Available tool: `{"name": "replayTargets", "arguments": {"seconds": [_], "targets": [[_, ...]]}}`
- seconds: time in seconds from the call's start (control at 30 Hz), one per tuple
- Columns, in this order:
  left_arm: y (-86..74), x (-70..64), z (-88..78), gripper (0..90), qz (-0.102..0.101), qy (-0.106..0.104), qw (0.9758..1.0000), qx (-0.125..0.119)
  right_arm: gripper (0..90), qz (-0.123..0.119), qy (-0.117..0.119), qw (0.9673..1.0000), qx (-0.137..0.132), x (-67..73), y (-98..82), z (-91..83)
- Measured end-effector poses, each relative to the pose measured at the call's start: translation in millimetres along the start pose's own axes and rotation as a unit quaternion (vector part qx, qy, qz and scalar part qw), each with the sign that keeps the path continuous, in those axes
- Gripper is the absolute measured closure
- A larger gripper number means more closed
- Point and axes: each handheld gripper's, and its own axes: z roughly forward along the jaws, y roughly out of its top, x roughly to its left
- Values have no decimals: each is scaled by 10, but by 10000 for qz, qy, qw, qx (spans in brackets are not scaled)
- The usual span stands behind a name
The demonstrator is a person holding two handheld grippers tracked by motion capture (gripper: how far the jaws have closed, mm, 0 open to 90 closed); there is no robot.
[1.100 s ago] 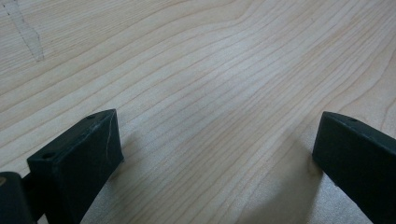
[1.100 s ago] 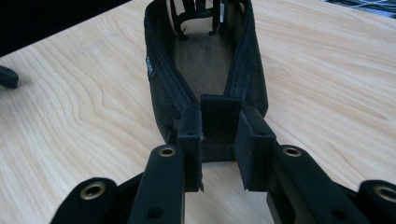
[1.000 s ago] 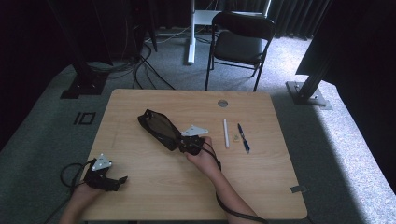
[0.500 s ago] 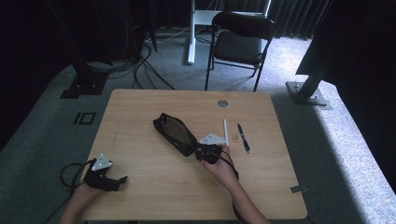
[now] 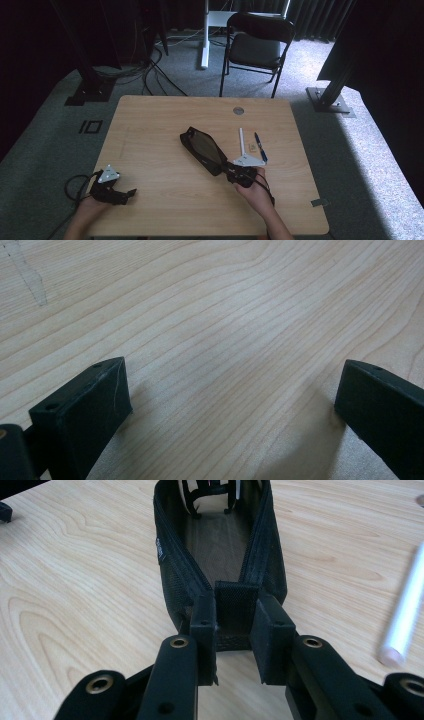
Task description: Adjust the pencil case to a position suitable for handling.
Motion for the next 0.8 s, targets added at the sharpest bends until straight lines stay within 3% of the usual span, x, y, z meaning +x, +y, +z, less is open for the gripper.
{"name": "replayTargets", "arguments": {"seconds": [0.37,0.8], "targets": [[0,0,0,16,1,0,10000,0,733,66,-175,9998,-9,-45,-207,-295],[0,0,0,16,0,1,10000,-1,733,177,-262,9995,-18,-34,-364,-487]]}}
